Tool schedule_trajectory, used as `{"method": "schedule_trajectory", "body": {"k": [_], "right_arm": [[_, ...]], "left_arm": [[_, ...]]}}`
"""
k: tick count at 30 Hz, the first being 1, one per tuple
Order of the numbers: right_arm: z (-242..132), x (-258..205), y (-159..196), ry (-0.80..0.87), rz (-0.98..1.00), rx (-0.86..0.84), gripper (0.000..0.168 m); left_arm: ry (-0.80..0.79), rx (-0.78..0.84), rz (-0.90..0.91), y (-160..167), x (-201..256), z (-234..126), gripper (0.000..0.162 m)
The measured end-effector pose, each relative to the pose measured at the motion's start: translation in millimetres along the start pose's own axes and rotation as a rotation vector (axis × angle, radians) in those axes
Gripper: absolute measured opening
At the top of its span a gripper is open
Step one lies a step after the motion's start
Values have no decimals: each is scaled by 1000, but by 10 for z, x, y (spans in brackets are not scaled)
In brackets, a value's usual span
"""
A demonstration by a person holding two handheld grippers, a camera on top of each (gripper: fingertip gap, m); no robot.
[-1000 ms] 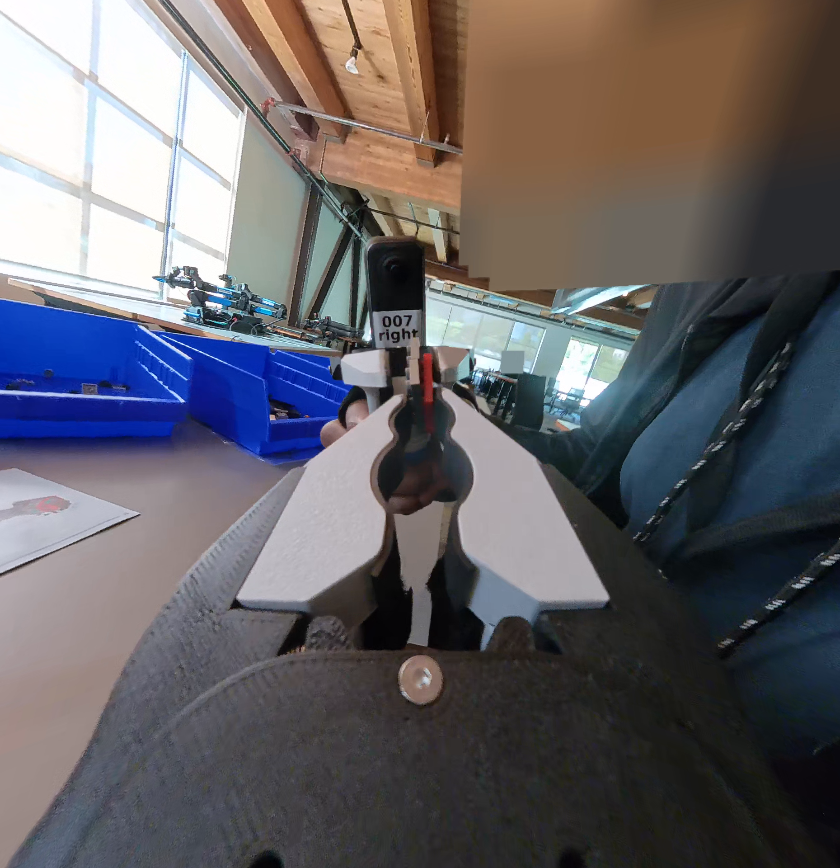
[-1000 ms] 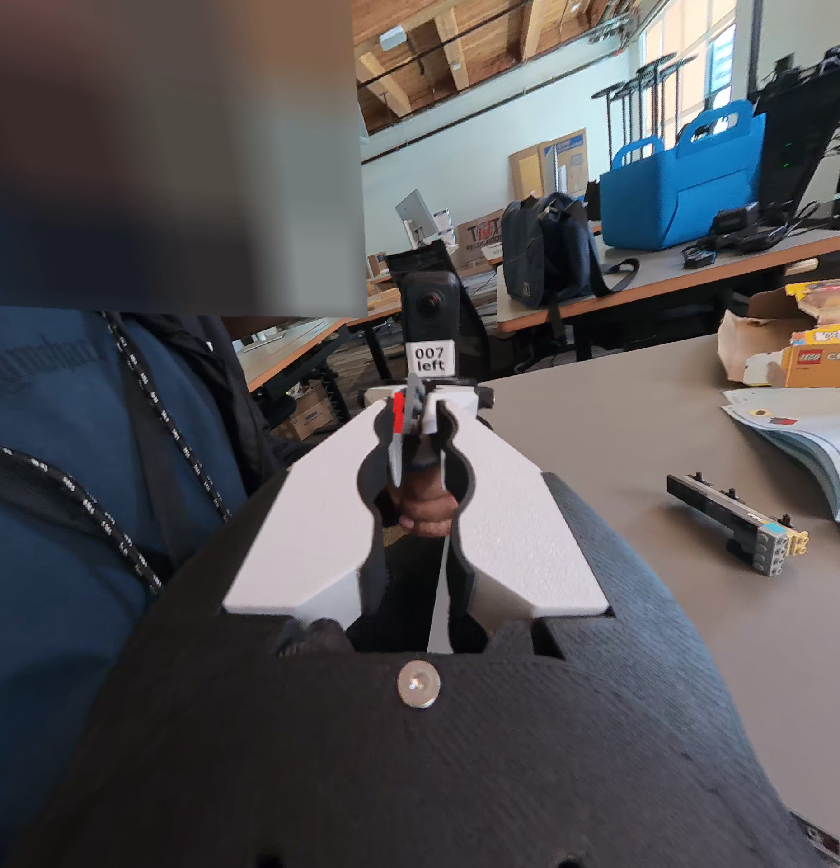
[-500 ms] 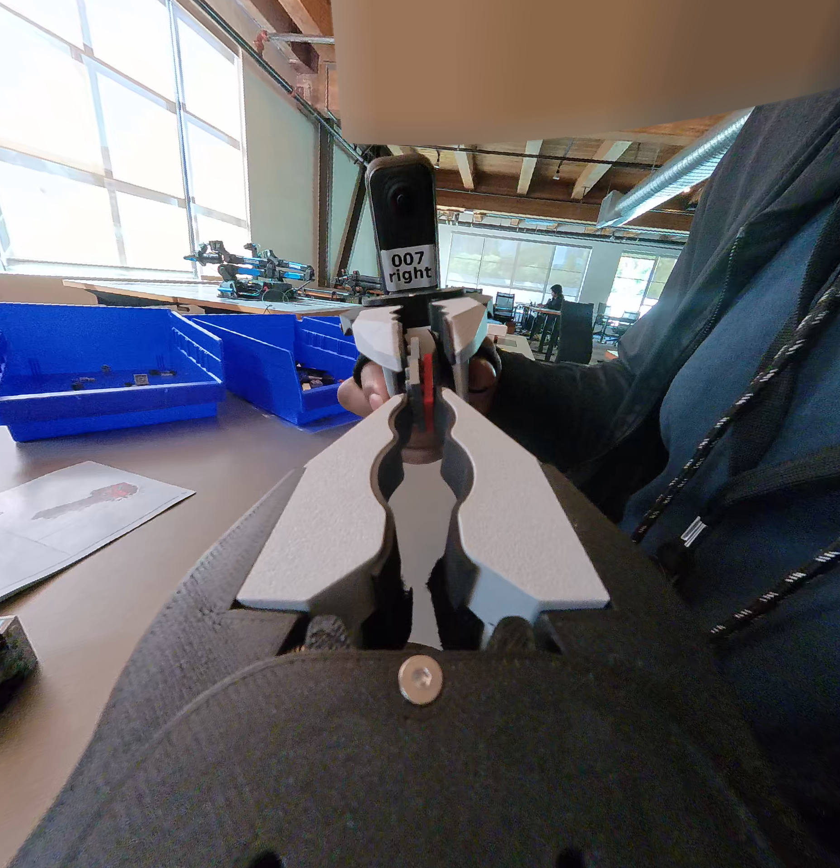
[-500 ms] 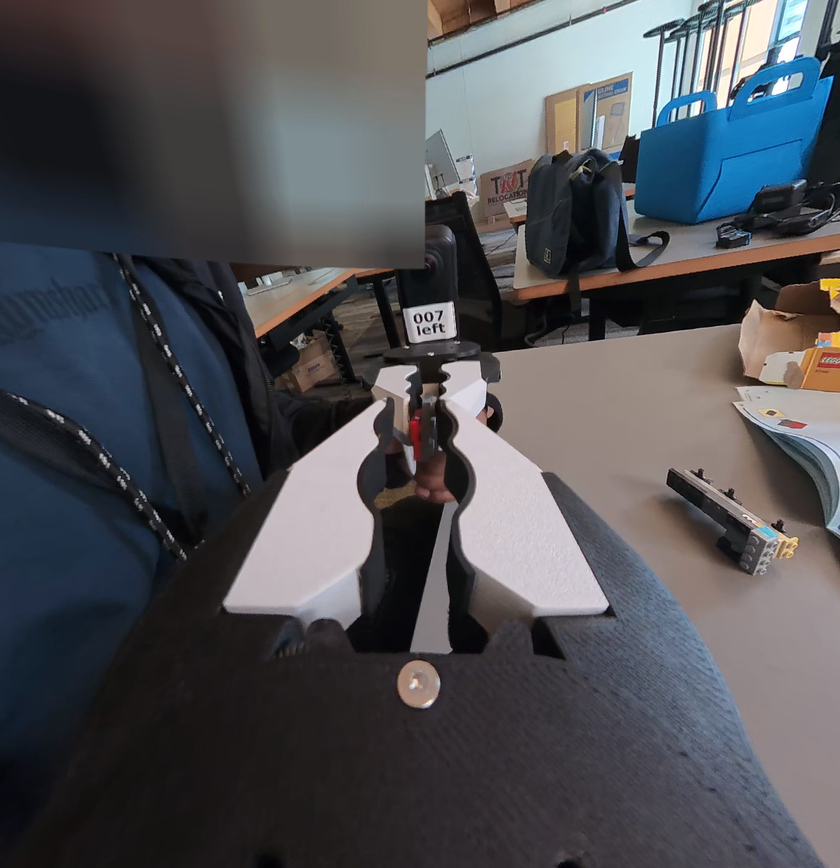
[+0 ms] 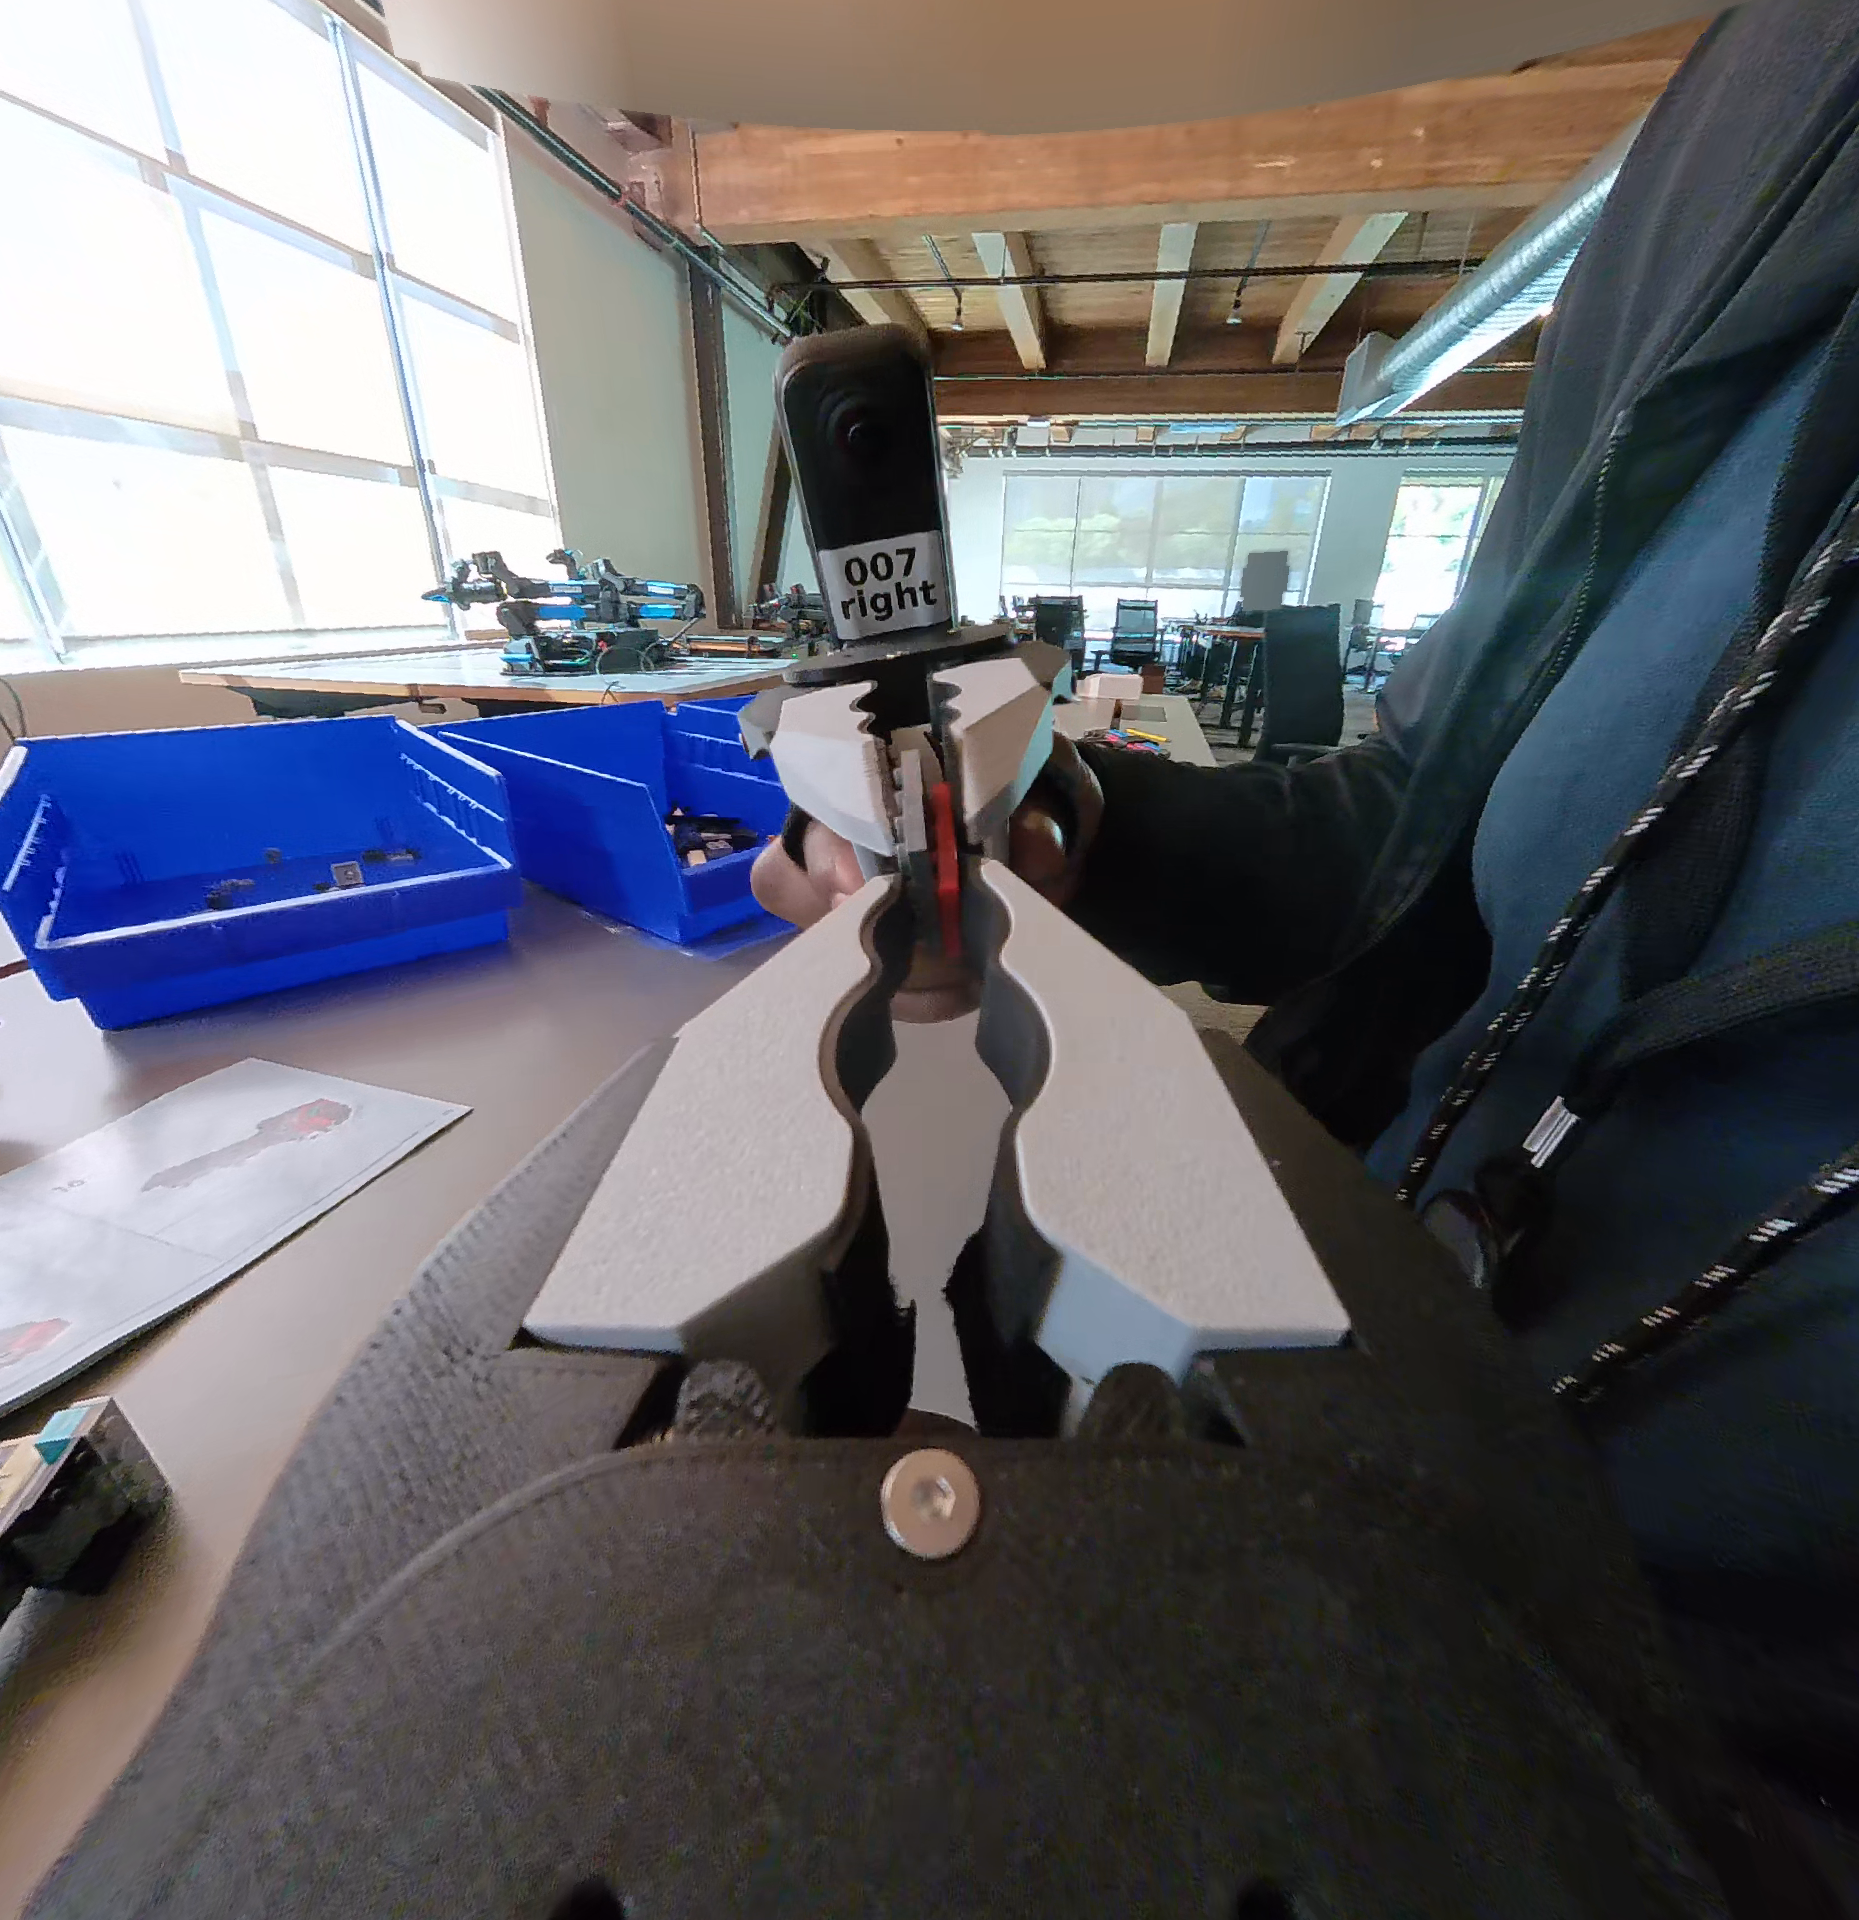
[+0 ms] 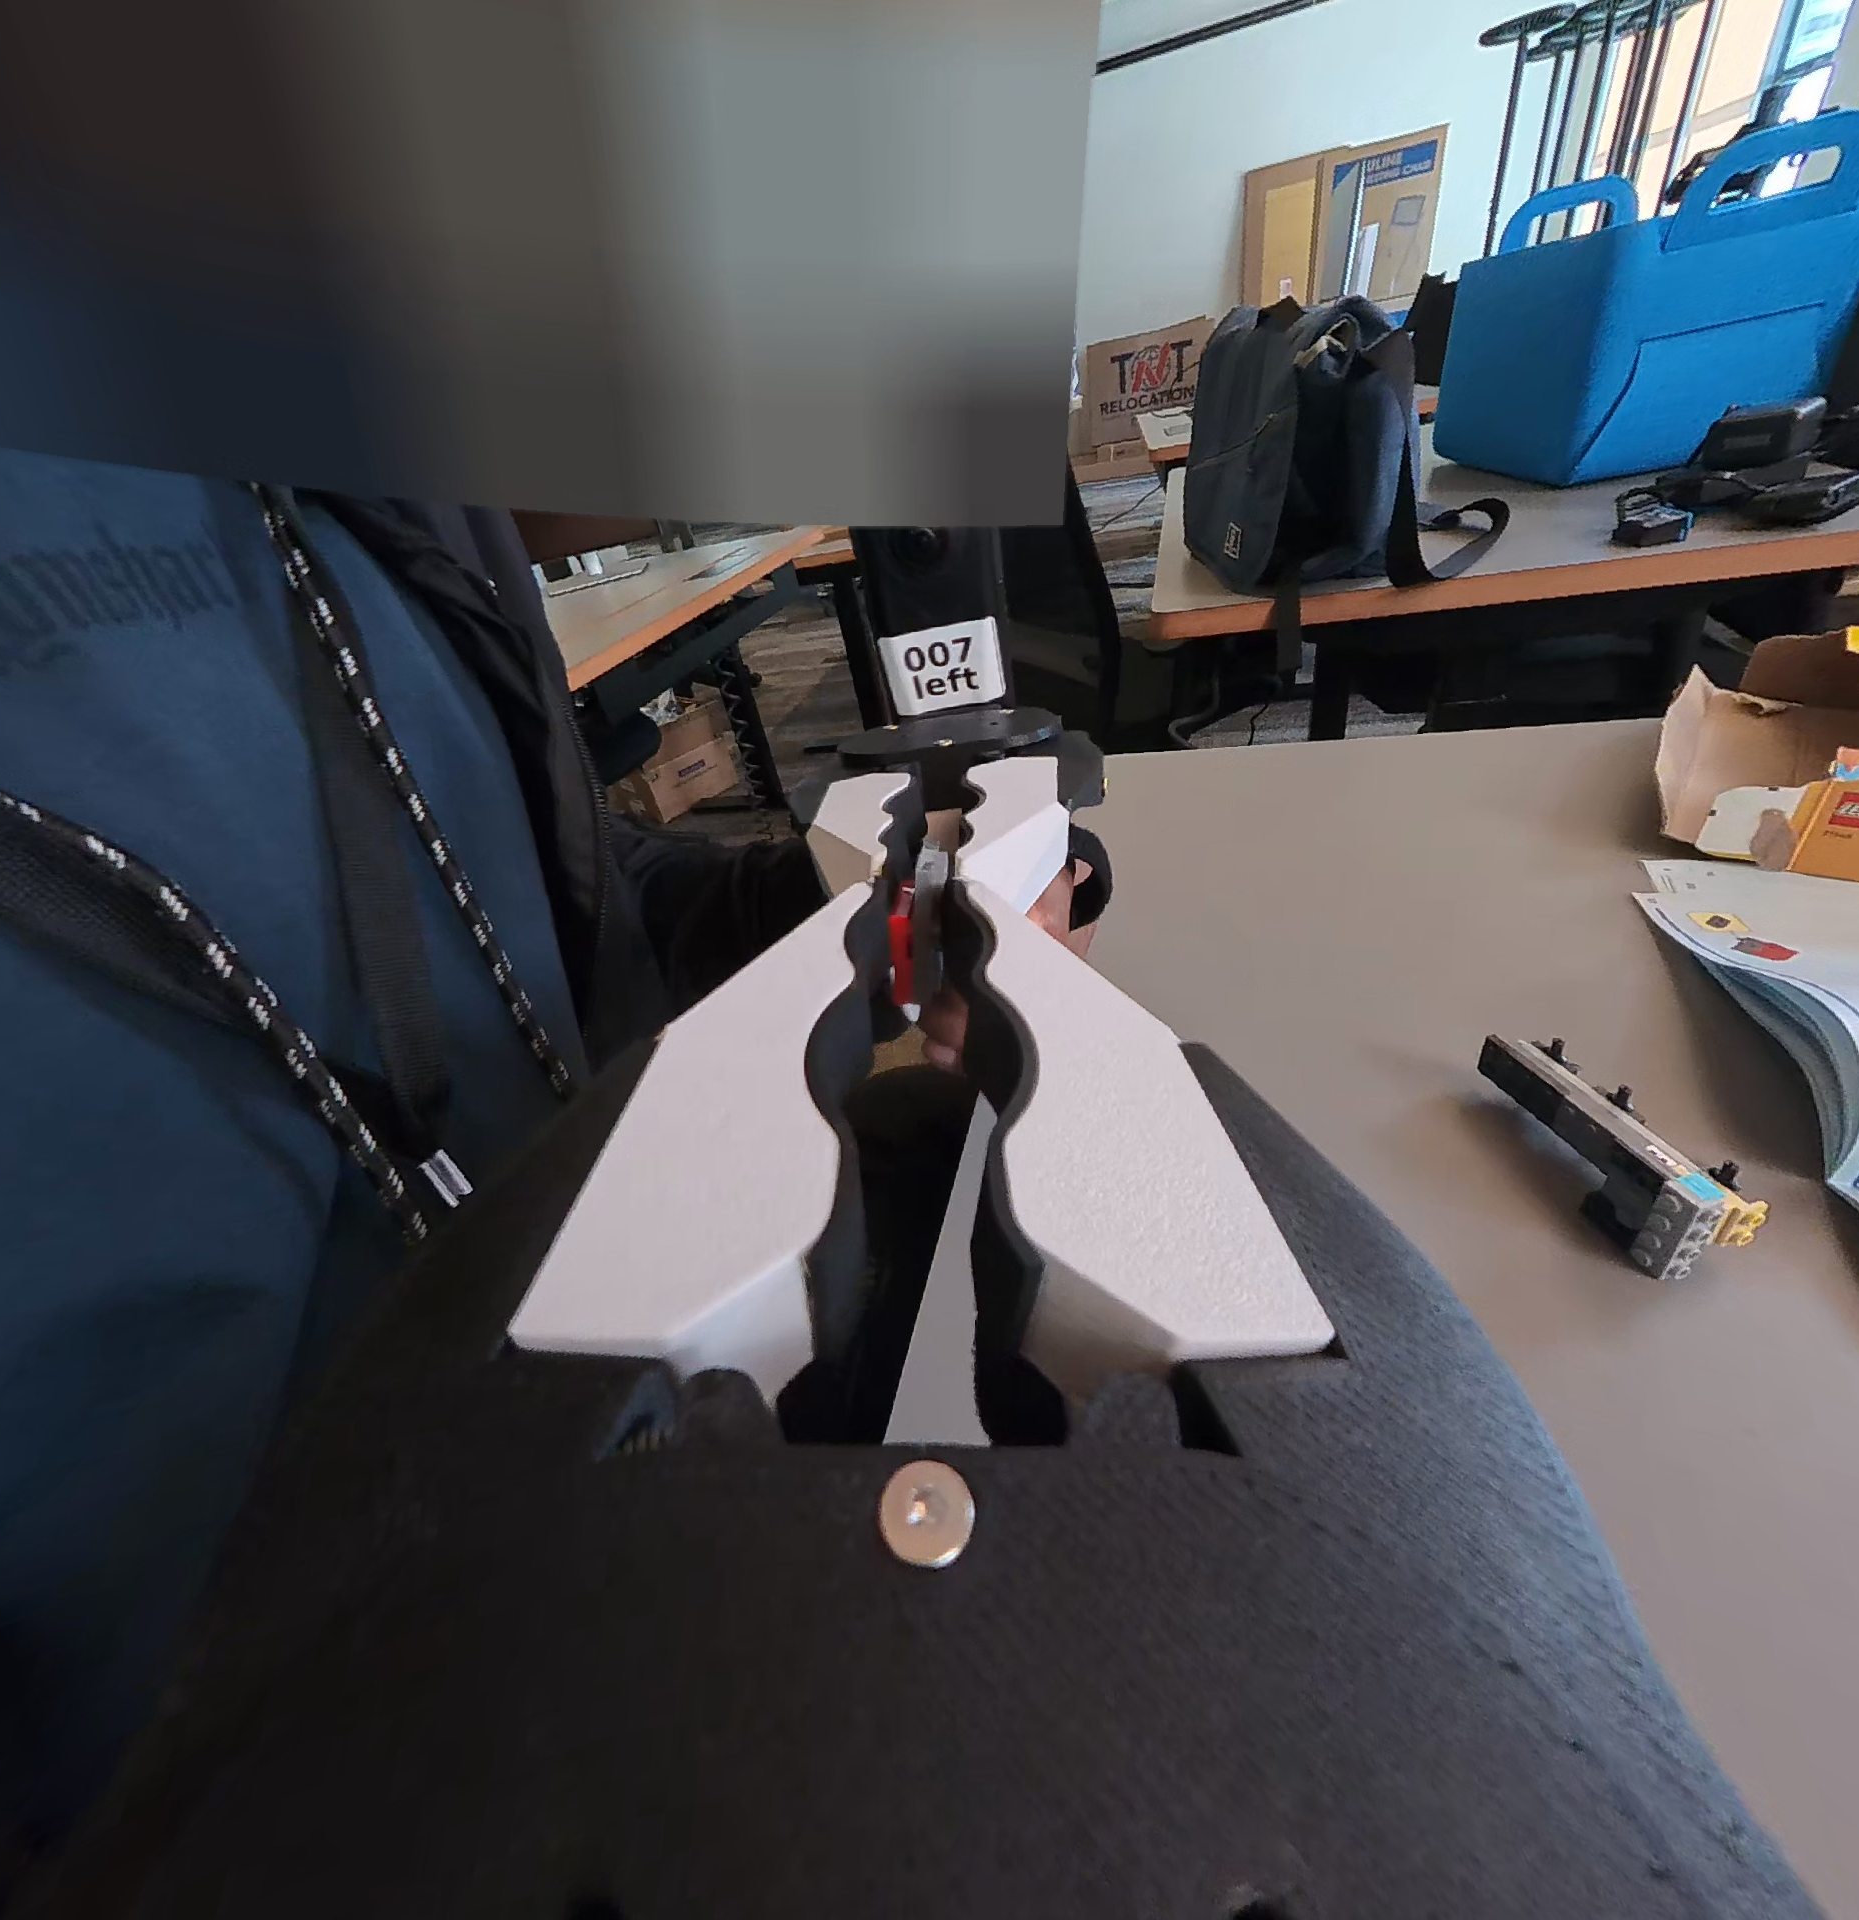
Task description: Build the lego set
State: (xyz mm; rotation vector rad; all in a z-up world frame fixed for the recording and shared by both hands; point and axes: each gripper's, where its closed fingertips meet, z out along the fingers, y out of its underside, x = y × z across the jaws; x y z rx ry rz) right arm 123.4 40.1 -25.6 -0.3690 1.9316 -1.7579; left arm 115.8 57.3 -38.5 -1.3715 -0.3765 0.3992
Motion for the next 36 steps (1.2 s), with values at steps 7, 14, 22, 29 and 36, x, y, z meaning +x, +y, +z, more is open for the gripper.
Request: {"method": "schedule_trajectory", "body": {"k": [7,14,22,29,36], "right_arm": [[3,-18,-4,-5,3,10,10],[-2,-14,16,3,4,3,10],[10,-3,73,24,-25,-22,10],[-39,92,-33,96,-64,29,9],[-9,37,-68,89,-69,26,9]], "left_arm": [[-6,-6,37,-10,18,0,8],[-5,-8,38,7,15,5,8],[-1,-24,48,47,13,-9,8],[-26,45,-33,-17,-74,-33,8],[-10,47,-1,-20,-41,-38,8]]}}
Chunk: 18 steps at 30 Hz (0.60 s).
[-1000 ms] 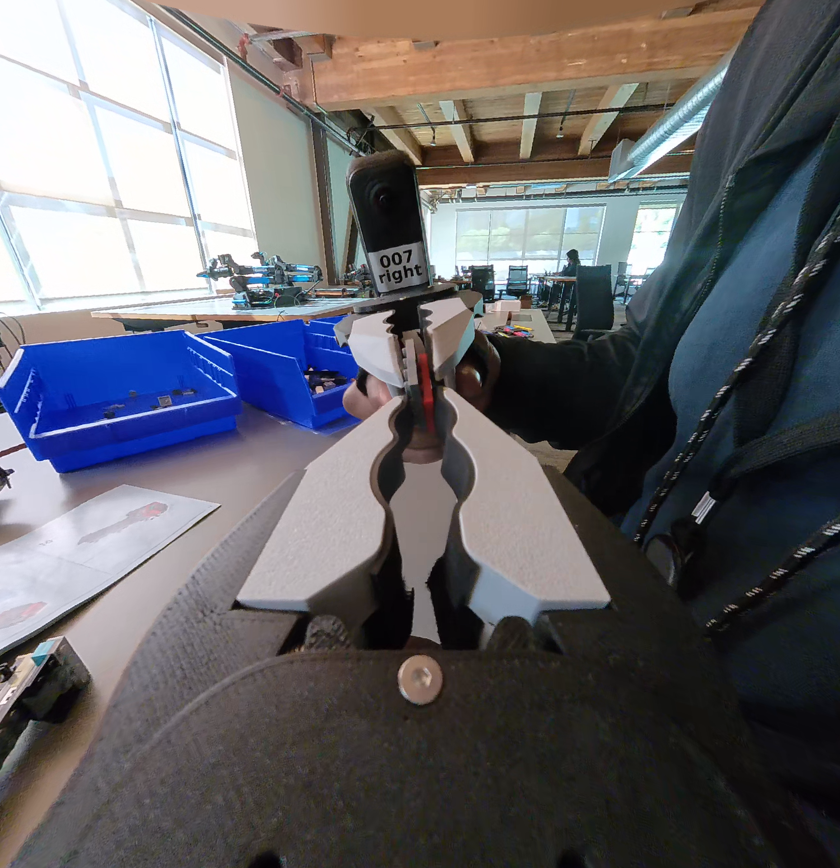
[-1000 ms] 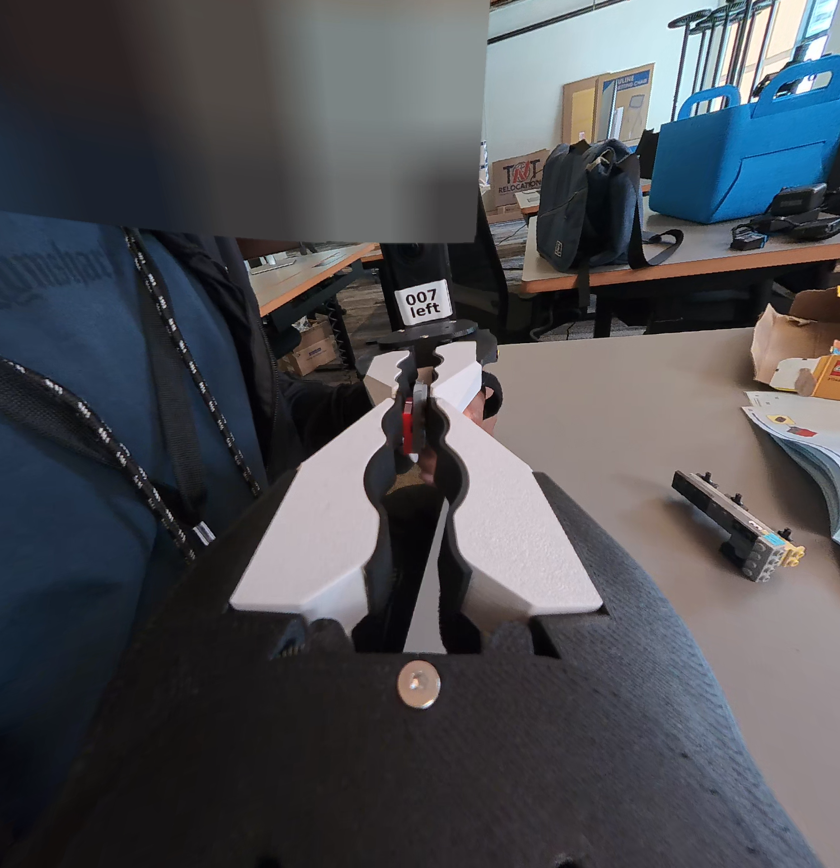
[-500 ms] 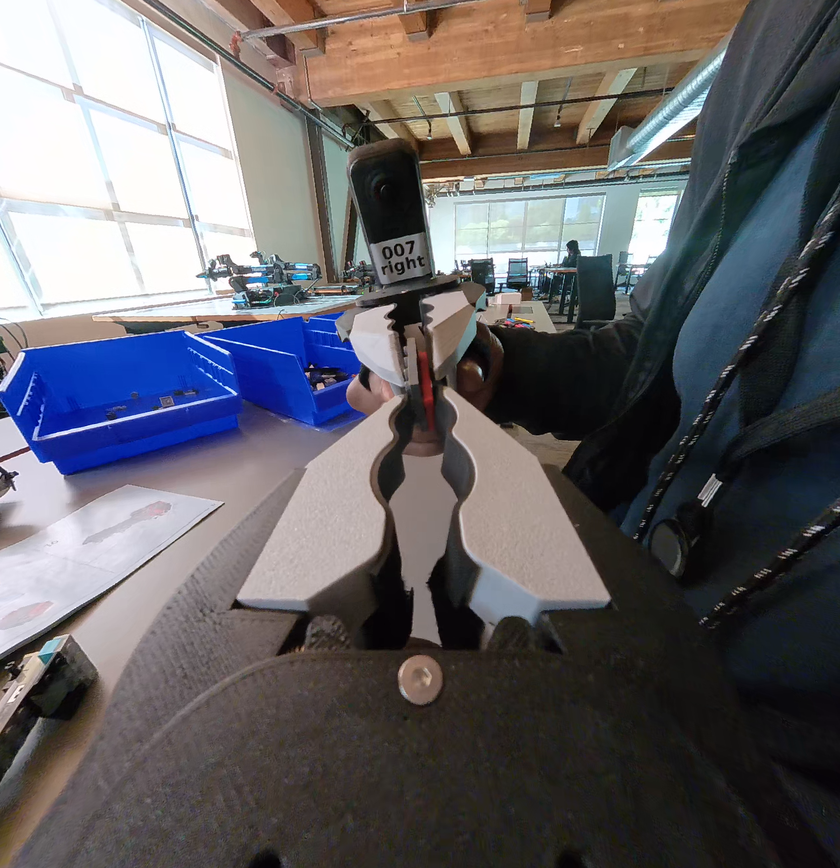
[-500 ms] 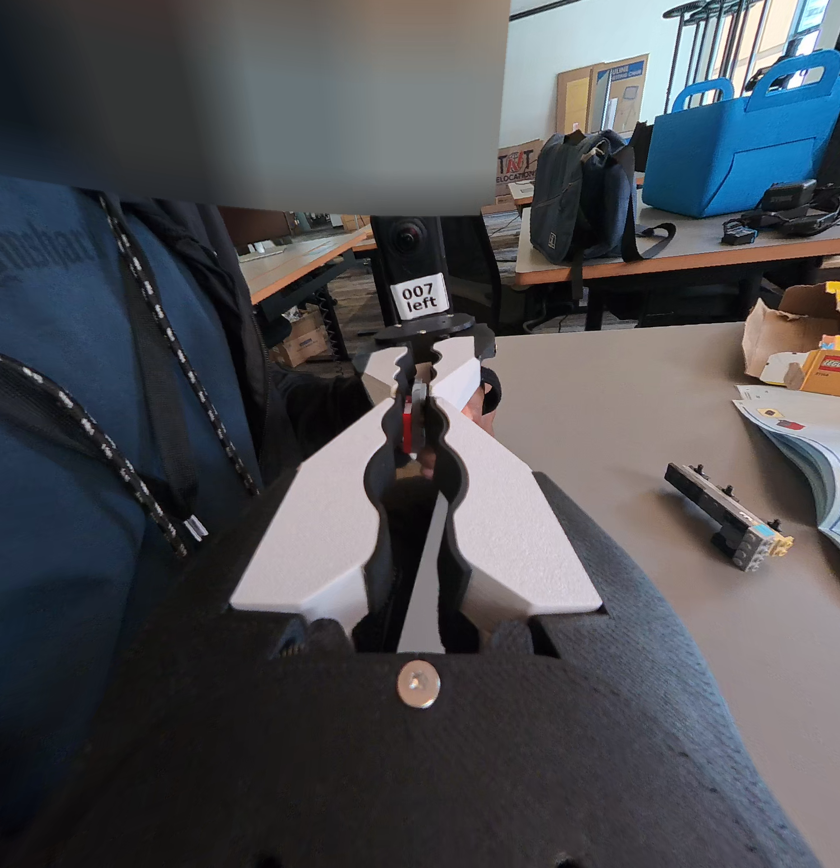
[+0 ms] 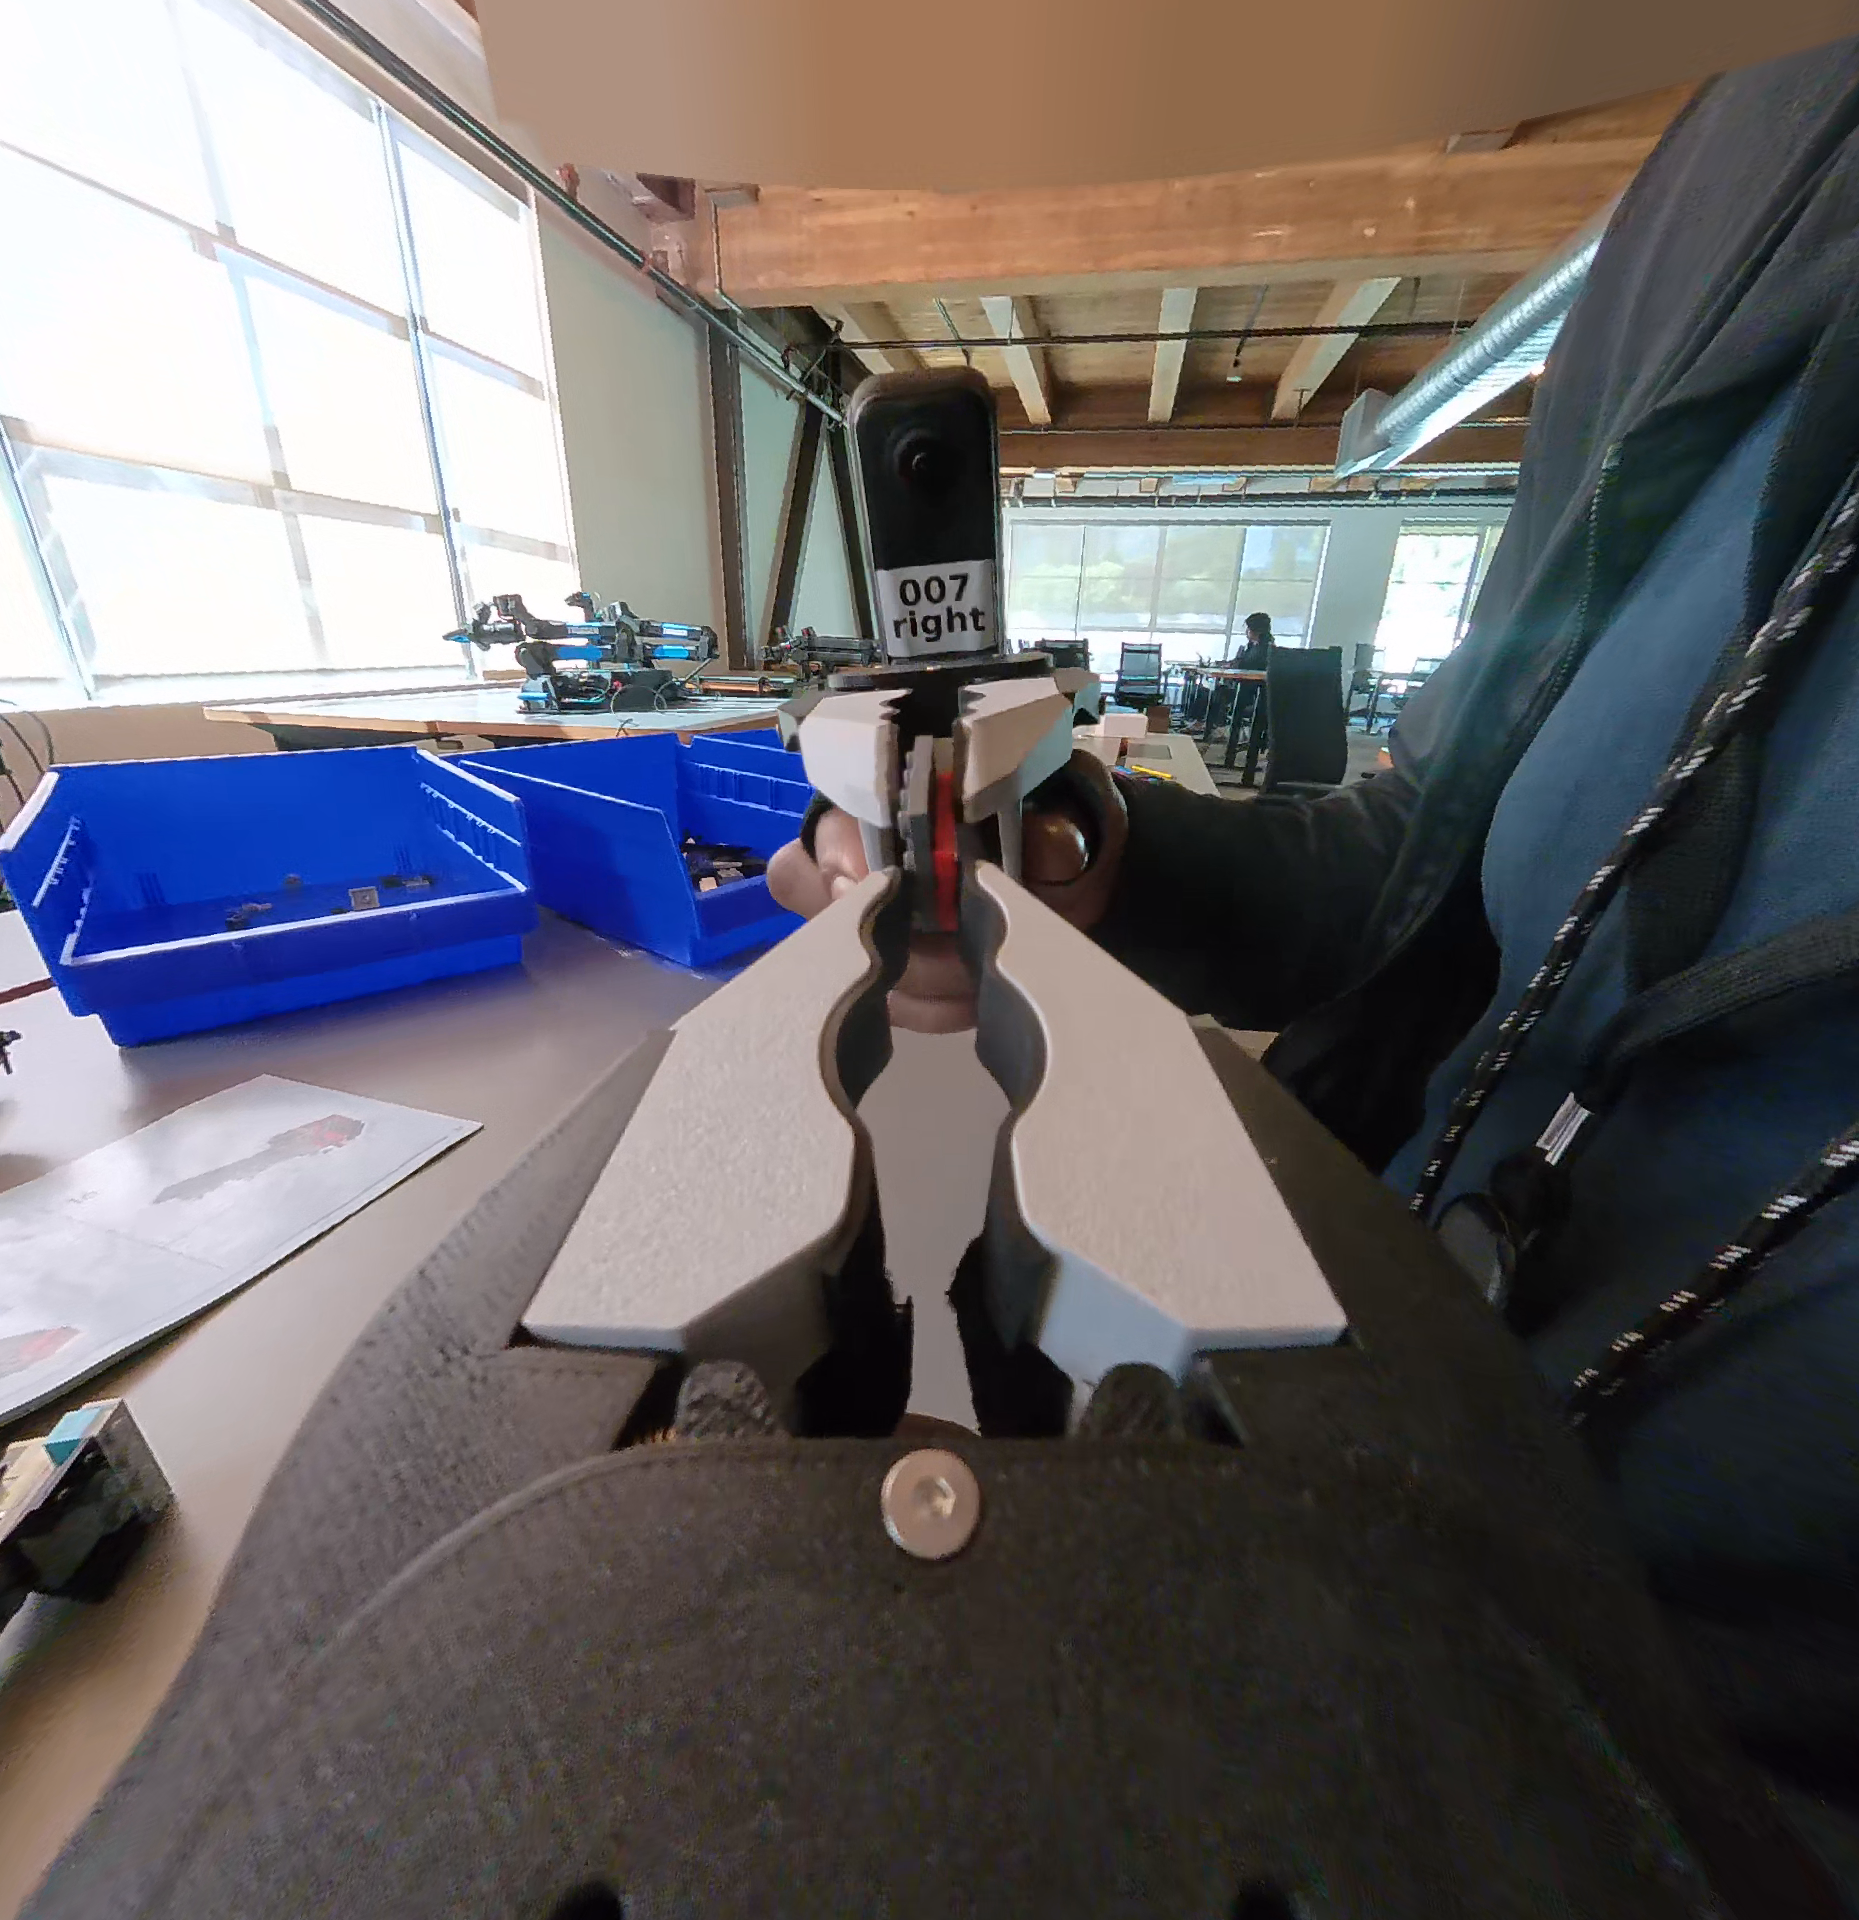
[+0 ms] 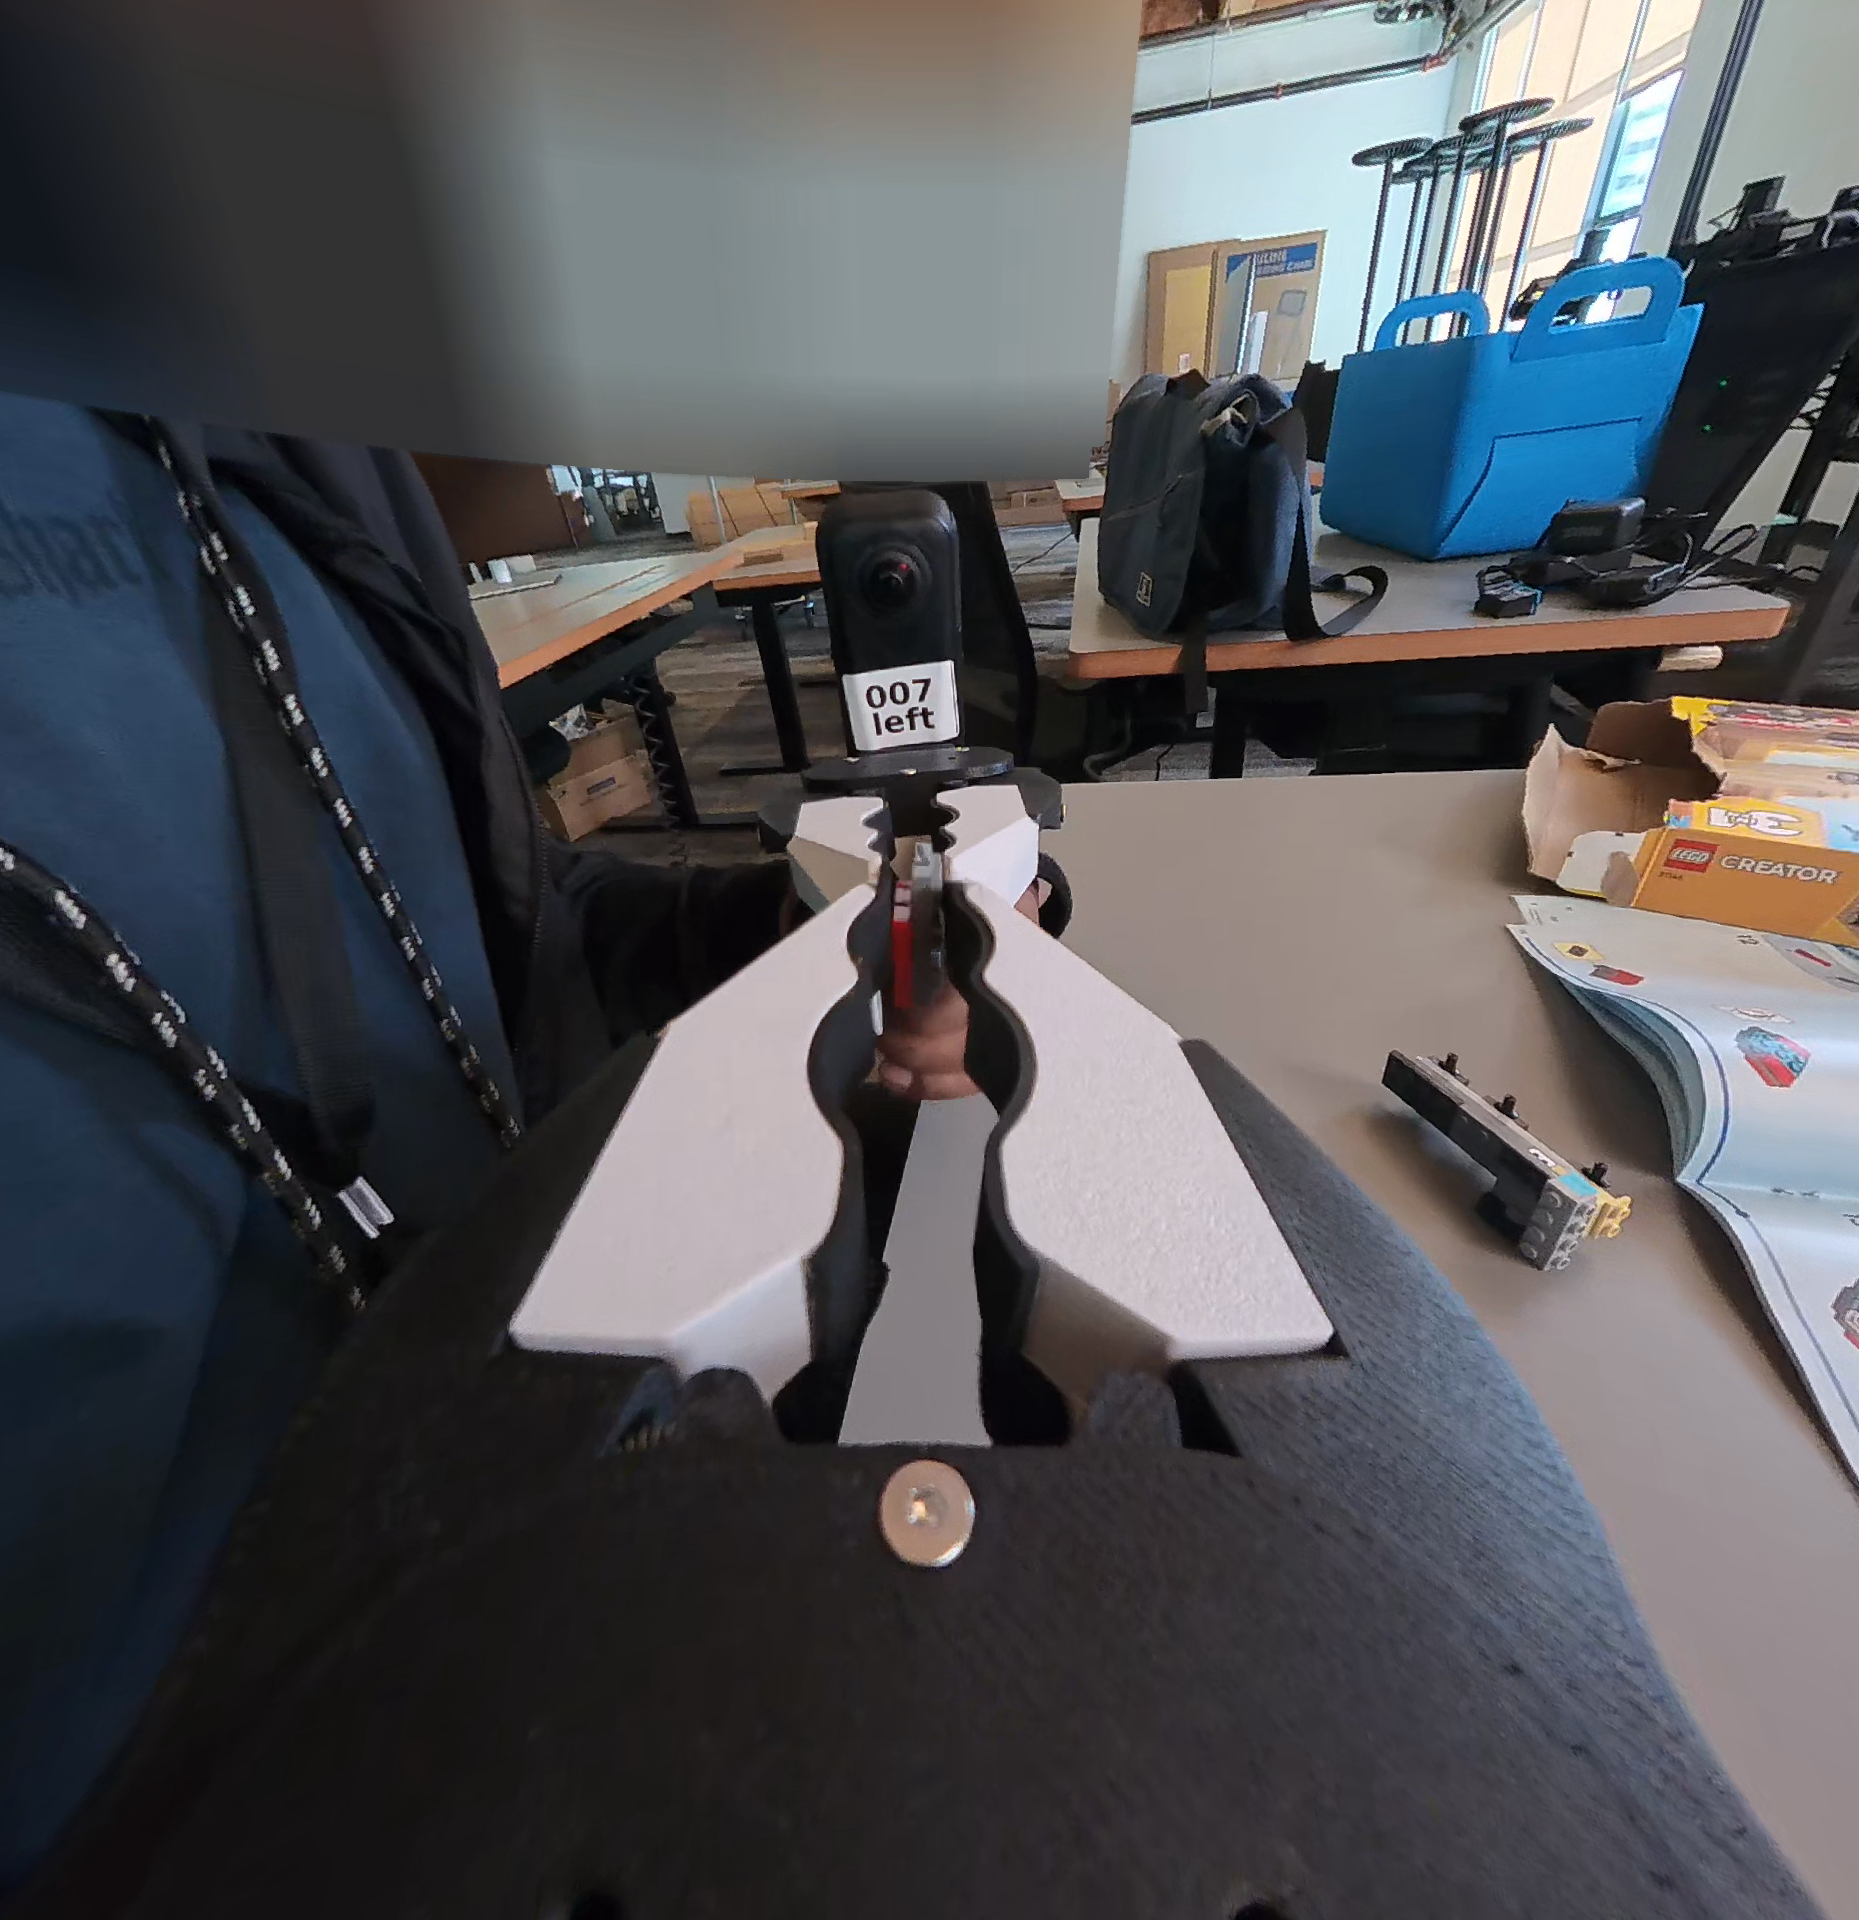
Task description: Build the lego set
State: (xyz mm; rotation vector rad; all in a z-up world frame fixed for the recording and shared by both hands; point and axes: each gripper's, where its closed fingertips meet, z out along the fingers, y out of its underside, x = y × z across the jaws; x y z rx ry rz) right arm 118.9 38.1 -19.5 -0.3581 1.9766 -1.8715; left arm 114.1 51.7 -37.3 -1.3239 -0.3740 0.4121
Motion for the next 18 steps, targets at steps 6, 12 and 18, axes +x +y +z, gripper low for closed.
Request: {"method": "schedule_trajectory", "body": {"k": [6,12,18], "right_arm": [[68,-54,29,-27,-3,-39,17],[85,-80,40,-23,-28,-40,9],[100,-74,37,-16,-23,-33,8]], "left_arm": [[21,-23,41,26,59,17,8],[22,-36,43,46,56,12,8],[26,-35,38,42,54,2,8]]}}
